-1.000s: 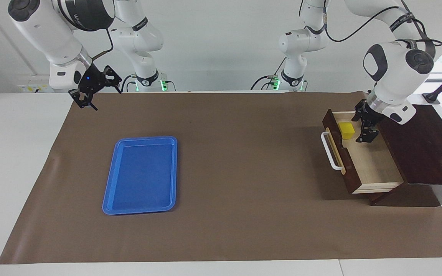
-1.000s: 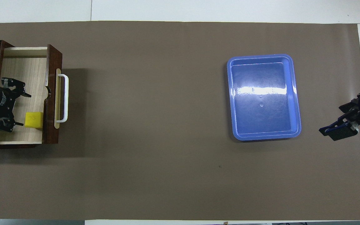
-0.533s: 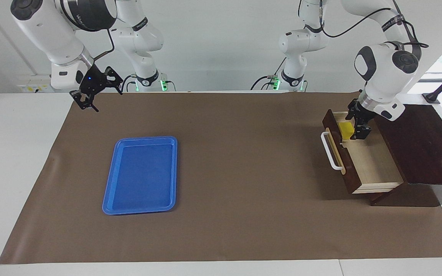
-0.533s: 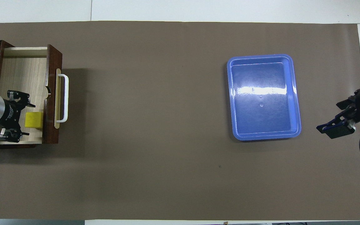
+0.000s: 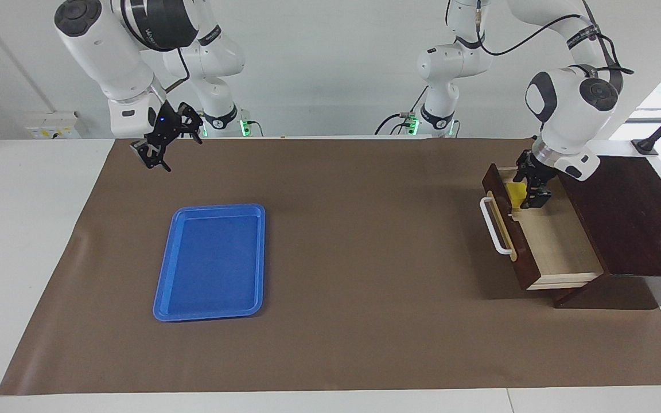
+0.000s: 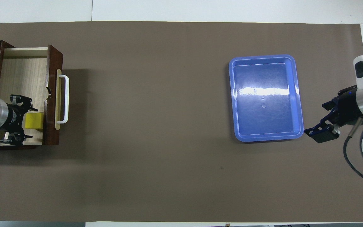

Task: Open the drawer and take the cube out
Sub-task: 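Grasp the yellow cube with the left gripper and lift it out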

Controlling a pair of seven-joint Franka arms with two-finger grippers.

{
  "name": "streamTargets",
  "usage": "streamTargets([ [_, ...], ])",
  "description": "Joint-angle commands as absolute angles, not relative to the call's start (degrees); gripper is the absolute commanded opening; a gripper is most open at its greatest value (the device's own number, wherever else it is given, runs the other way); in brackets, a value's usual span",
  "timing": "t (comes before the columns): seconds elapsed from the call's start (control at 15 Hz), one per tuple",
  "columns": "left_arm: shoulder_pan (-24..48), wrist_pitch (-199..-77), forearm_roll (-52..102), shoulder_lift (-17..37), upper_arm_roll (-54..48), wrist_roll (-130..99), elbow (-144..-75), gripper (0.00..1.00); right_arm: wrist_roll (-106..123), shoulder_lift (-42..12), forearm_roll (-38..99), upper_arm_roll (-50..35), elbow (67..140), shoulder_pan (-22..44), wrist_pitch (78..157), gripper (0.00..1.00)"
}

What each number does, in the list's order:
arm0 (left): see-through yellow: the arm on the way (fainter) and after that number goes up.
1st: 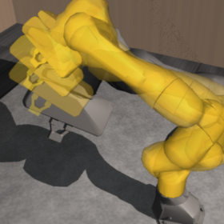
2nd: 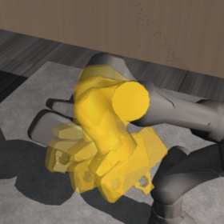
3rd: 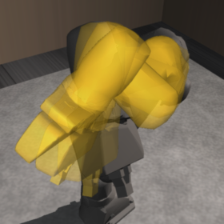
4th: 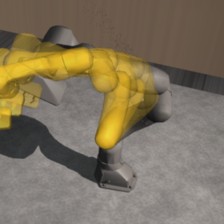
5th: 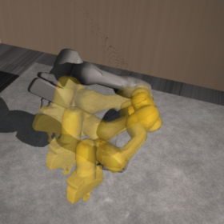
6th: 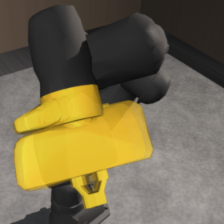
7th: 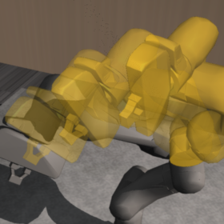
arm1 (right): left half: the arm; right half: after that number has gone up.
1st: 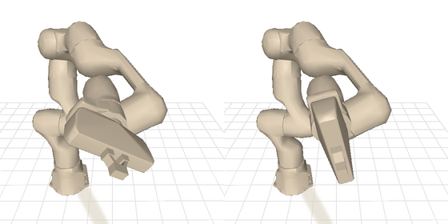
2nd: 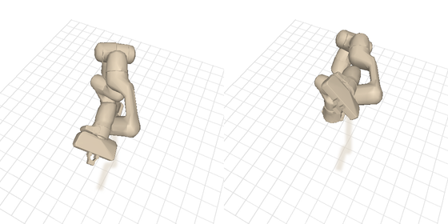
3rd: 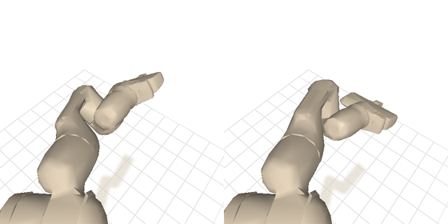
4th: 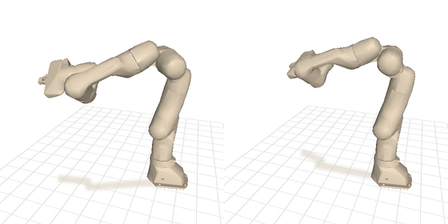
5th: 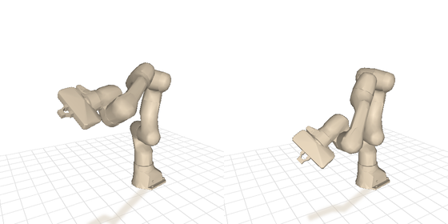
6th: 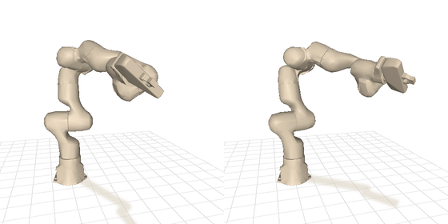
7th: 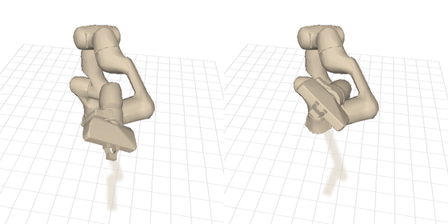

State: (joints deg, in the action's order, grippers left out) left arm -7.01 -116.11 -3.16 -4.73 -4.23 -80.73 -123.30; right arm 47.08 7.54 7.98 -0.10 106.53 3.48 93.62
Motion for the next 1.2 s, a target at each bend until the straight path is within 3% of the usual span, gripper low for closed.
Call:
streamTargets([
  [0.0,-7.73,-116.9,-2.46,-6.42,-4.48,-80.95,-124.72,0.01,50.35,11.51,11.5,-0.09,113.1,3.69,98.86,1.0],
  [0.47,-5.63,-96.88,-2.37,-0.44,-4.83,-82.0,-102.41,0.0,62.65,14.24,20.9,-0.09,120.05,10.36,107.04,1.0],
  [0.73,1.12,-97.2,-2.29,-0.53,-5.1,-94.26,-101.42,0.0,73.61,12.32,28.03,-0.09,122.08,14.4,109.42,1.0],
  [1.13,18.87,-100.2,-2.29,-0.36,-5.1,-113.88,-105.02,0.0,93.41,5.55,41.2,0.0,122.08,18.71,112.5,1.0],
])
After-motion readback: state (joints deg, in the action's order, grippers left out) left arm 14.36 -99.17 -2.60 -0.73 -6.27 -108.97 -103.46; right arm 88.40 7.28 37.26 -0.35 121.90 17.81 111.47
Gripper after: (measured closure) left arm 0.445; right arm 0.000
